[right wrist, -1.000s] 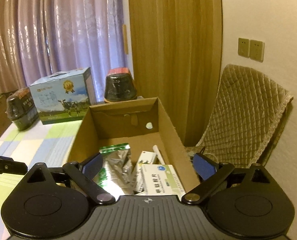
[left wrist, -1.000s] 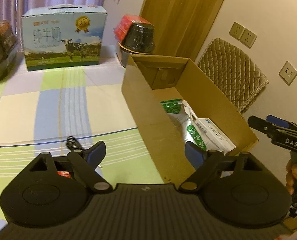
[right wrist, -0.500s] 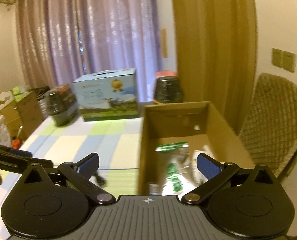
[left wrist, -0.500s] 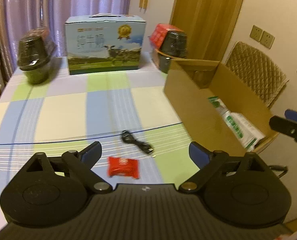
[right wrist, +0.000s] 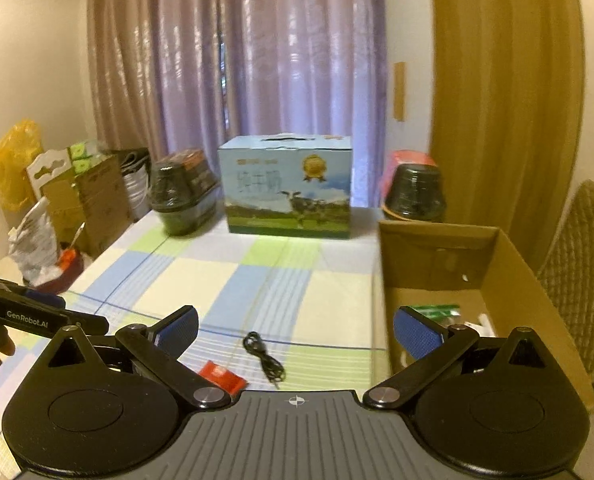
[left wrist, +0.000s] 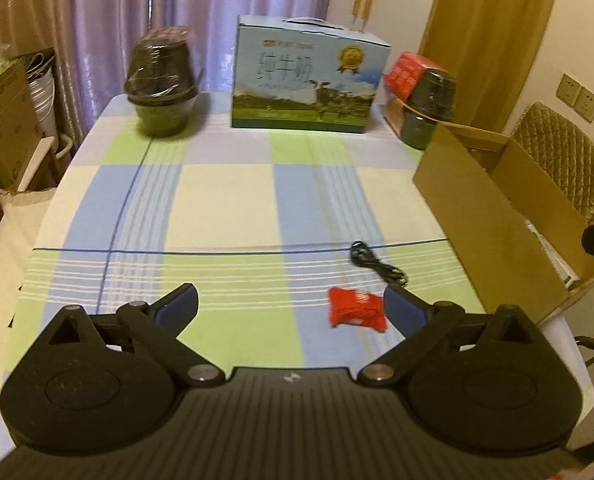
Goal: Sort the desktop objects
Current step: 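Move both grippers back over the red candy packet and black cable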
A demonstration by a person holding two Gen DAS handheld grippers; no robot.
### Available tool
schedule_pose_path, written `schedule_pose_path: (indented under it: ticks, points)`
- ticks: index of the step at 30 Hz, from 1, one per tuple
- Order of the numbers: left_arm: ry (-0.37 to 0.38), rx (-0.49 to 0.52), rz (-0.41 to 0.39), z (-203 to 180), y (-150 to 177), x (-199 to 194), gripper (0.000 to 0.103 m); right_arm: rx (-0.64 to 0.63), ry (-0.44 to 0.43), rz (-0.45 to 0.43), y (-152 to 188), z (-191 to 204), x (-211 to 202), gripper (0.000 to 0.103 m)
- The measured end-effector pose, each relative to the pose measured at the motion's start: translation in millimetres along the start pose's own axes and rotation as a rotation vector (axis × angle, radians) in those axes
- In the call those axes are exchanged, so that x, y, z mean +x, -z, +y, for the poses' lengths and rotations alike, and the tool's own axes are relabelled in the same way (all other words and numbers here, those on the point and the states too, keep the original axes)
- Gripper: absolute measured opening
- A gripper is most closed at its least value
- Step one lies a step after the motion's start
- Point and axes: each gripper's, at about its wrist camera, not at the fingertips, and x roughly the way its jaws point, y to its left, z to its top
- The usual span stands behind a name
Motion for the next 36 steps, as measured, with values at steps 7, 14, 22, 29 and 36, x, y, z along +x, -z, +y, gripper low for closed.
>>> schedule_pose_path:
  ticks: [7, 14, 22, 29, 36]
  points:
    - [-0.002, 0.050, 0.032, 8, 12, 6, 0.098, 0.025, -0.040, 0.027, 2, 19, 25, 0.101]
    - [0.008, 0.093, 0.060, -5, 18, 18, 0.099, 0.149, -0.087, 0.078, 27, 20, 58, 0.101]
    - [0.011, 0.134, 0.118, -19, 32, 47, 0.099, 0.210, -0.106, 0.135, 32, 7, 93, 0.101]
    - [0.041, 0.129, 0.139, -31, 31, 67, 0.099, 0.096, -0.068, 0.144, 26, 11, 119, 0.101]
    - [0.053, 0.137, 0.148, -40, 30, 85, 0.099, 0.110, -0.083, 0.207, 28, 6, 141, 0.101]
